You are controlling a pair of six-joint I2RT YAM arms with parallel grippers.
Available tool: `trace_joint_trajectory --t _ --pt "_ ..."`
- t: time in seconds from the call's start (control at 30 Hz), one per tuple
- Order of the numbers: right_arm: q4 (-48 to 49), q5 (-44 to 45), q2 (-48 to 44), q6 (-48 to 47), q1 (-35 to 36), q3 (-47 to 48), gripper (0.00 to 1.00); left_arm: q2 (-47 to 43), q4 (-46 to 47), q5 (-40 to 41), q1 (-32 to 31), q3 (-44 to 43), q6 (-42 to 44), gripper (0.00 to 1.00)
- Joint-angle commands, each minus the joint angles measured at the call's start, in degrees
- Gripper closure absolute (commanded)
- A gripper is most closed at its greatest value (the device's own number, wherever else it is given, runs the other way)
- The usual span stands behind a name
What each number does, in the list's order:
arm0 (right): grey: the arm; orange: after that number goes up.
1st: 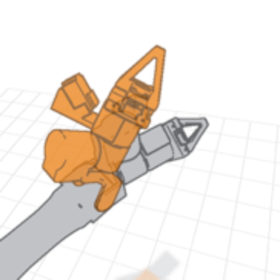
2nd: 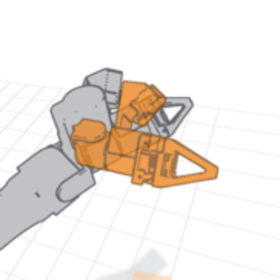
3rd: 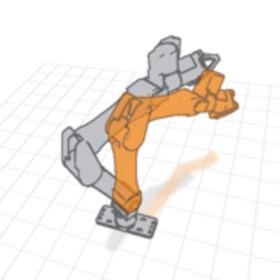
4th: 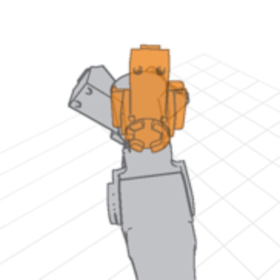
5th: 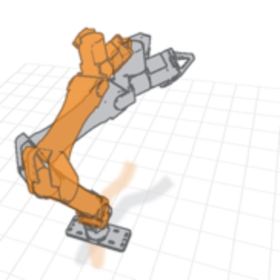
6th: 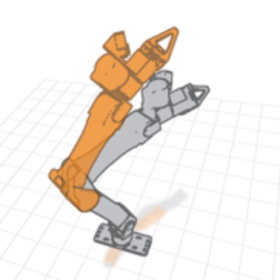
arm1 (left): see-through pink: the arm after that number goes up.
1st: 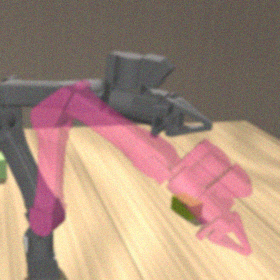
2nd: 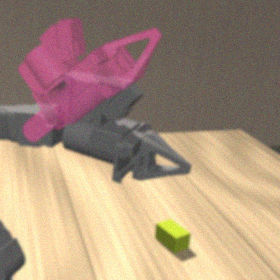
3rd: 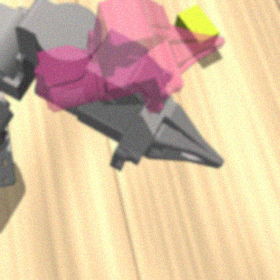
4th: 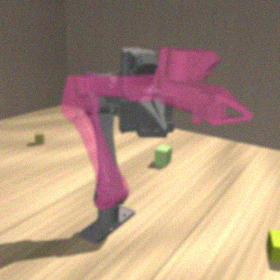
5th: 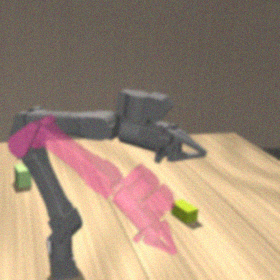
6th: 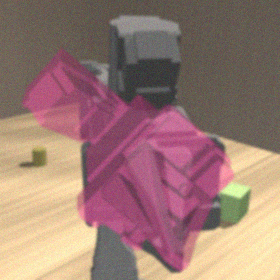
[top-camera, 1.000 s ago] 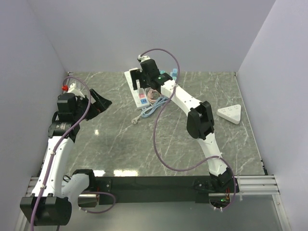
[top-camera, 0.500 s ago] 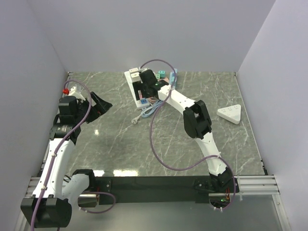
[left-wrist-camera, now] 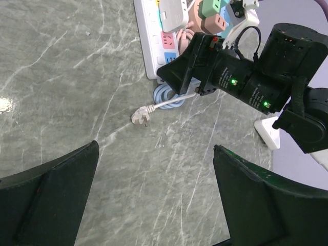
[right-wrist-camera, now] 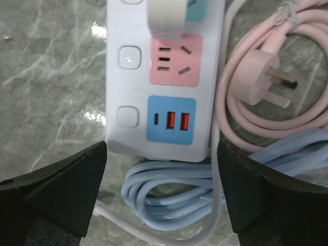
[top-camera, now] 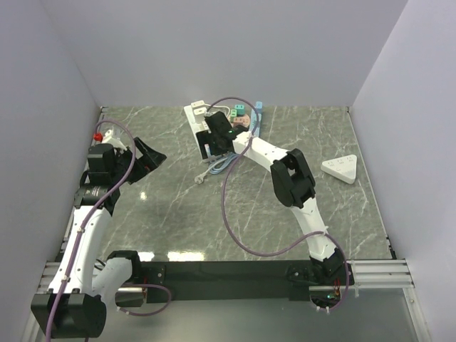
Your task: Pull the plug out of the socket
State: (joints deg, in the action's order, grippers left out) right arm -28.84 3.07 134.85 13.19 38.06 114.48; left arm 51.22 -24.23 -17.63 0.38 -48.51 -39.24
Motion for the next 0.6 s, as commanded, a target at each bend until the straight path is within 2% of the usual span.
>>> trace_joint_trajectory --t 0.0,0.1,0.23,0.43,0.57 --pt "0.1 -1.05 -2.84 -0.01 1.66 1.54 0.06 -1.83 1.9 0.31 -0.03 0.61 -0.57 0.01" --pt "0.01 -1.05 -1.87 0.08 2.19 2.85 0.05 -1.83 2.25 0.14 -0.03 0.96 -0.83 0.01" --pt "-3.93 0.01 4.09 0.96 2.1 11.62 0.04 -1.56 1.56 0.57 -0.12 1.14 -0.22 0.01" --pt "-5.17 1.85 8.41 1.31 2.02 18.14 0.03 -1.83 0.67 1.45 -0.12 1.66 0.83 0.01" --pt "-6.5 8.87 8.6 2.45 1.84 18.51 0.03 -1.39 0.41 1.63 -0.12 1.84 1.27 0.01"
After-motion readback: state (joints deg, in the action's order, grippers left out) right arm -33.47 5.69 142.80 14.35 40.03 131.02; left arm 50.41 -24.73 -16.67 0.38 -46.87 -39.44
